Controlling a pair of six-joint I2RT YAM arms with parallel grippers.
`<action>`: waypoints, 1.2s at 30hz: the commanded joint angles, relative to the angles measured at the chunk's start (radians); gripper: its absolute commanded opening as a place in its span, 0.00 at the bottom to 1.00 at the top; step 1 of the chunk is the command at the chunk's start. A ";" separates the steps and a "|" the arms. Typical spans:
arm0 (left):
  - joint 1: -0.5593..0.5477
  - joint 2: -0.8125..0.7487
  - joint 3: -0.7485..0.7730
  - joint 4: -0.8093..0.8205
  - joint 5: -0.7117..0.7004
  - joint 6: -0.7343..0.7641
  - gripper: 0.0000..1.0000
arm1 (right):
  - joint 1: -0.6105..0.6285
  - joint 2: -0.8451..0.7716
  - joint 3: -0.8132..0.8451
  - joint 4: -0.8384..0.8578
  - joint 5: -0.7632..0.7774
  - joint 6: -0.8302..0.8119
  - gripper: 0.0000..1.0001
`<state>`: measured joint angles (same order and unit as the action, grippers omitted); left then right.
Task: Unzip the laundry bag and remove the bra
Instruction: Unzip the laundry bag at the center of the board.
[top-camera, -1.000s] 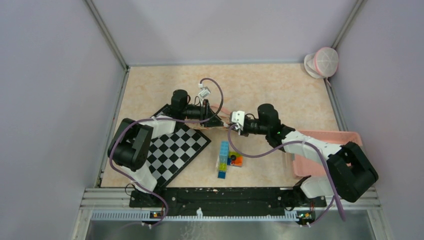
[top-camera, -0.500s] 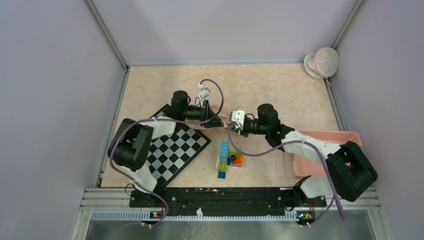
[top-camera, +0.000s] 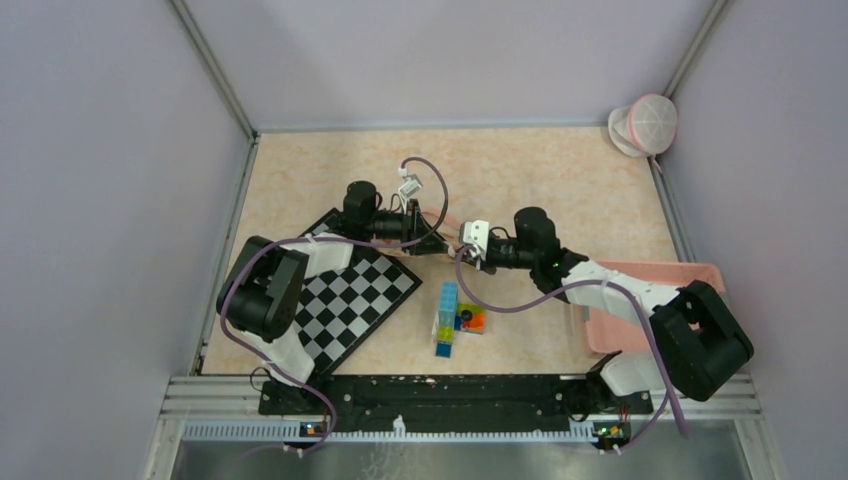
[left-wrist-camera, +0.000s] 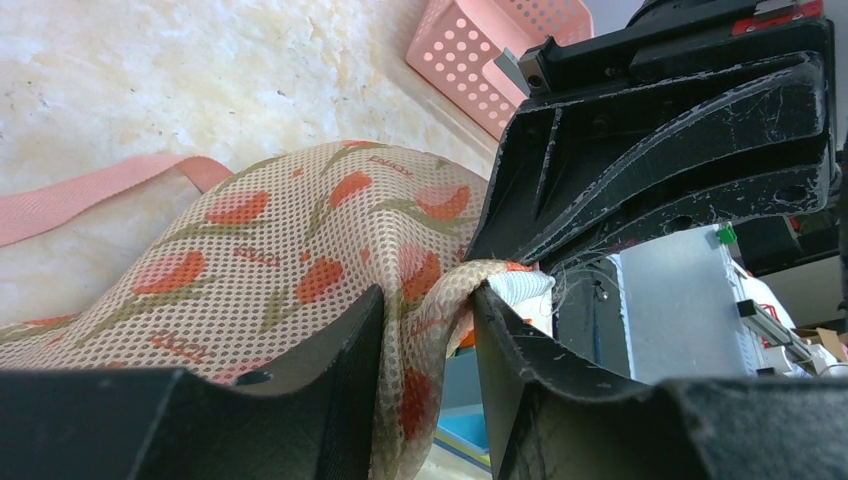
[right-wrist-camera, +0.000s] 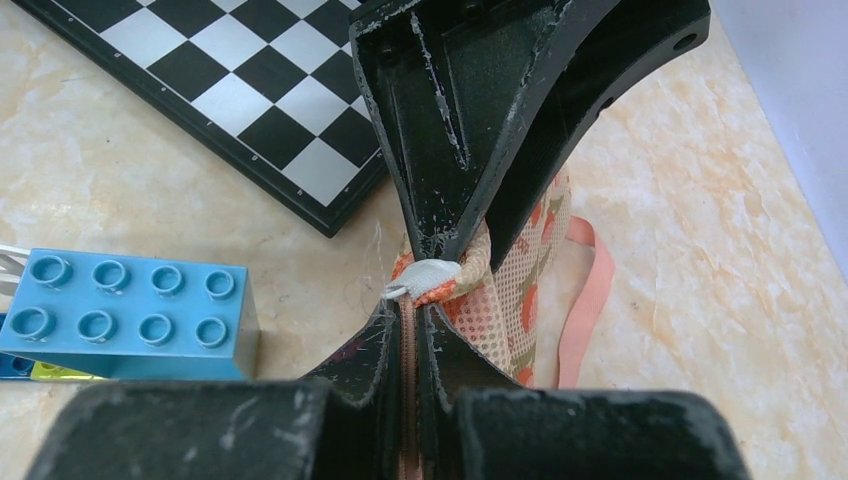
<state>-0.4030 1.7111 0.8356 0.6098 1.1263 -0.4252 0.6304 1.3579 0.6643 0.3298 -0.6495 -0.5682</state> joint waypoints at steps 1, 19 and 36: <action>-0.097 -0.030 0.012 0.148 0.183 -0.080 0.46 | 0.016 0.039 0.063 0.100 0.026 -0.017 0.00; -0.099 -0.095 -0.022 0.058 0.201 0.010 0.55 | -0.023 0.054 0.087 0.133 0.045 0.056 0.00; -0.140 -0.124 -0.013 0.000 0.173 0.095 0.70 | -0.025 0.071 0.102 0.138 0.030 0.068 0.00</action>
<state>-0.4049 1.6733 0.8074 0.5842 1.0695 -0.3141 0.6109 1.3865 0.6781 0.3431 -0.7071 -0.4934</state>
